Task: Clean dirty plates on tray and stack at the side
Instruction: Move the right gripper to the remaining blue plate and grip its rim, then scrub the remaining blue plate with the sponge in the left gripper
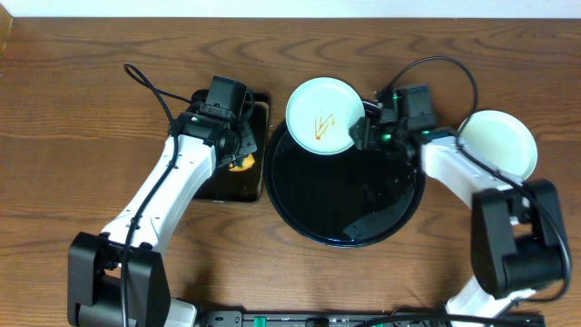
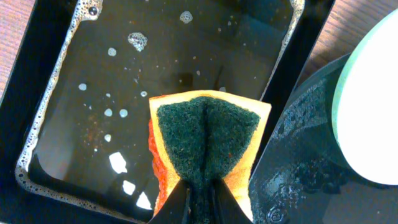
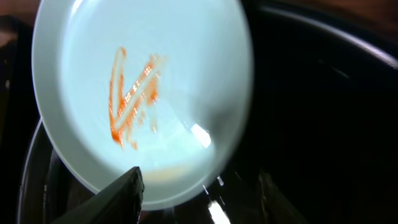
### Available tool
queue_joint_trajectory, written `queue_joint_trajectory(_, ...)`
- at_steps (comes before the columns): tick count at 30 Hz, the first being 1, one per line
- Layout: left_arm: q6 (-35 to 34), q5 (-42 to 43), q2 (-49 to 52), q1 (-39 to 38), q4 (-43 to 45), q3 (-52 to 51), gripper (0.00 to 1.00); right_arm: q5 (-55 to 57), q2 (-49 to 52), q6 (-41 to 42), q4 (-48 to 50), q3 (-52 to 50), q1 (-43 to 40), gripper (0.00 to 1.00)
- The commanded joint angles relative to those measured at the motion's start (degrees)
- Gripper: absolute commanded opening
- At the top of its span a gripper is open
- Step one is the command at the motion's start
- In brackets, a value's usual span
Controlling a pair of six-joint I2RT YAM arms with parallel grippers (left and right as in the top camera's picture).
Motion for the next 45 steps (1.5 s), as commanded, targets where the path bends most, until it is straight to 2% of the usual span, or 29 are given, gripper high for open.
queue_joint_trajectory(1,0.33,-0.68,0.26,0.24,-0.02,-0.09,0.08,0.90,3.02,3.50,2.73,0.63,1.99,0.54)
queue_joint_trajectory(6,0.33,-0.68,0.26,0.24,-0.02,-0.09,0.08,3.17,5.55,6.51,4.94,0.63,2.58,0.51)
queue_joint_trajectory(10,0.33,-0.68,0.26,0.24,-0.02,-0.09,0.08,3.19,5.92,6.51,4.48,0.63,2.60,0.40)
queue_joint_trajectory(12,0.33,-0.68,0.26,0.24,-0.02,-0.09,0.08,3.19,5.92,6.49,4.50,0.63,2.58,0.32)
queue_joint_trajectory(15,0.33,-0.68,0.26,0.24,-0.02,-0.09,0.07,3.17,5.92,6.51,4.20,0.63,2.58,0.08)
queue_joint_trajectory(17,0.33,-0.68,0.26,0.24,-0.07,-0.09,0.07,3.15,5.90,6.51,3.50,0.63,2.58,0.01)
queue_joint_trajectory(27,0.33,1.25,0.26,0.24,-0.11,-0.09,0.07,6.25,3.04,5.97,-8.50,0.63,1.53,0.01)
queue_joint_trajectory(29,0.42,3.45,0.26,0.24,0.26,-0.09,0.08,9.73,1.09,5.40,-12.57,0.63,1.03,0.01)
queue_joint_trajectory(33,3.37,13.09,0.26,0.17,3.32,-0.09,0.07,14.78,-2.95,1.20,-18.86,0.63,0.74,0.01)
queue_joint_trajectory(38,4.04,25.11,0.28,-1.27,8.61,-0.09,0.07,14.99,-4.24,-1.33,-24.26,0.61,0.74,0.01)
queue_joint_trajectory(45,3.93,25.73,3.02,-7.76,10.75,-0.09,0.07,14.97,-4.09,-1.31,-25.14,0.35,0.76,0.01)
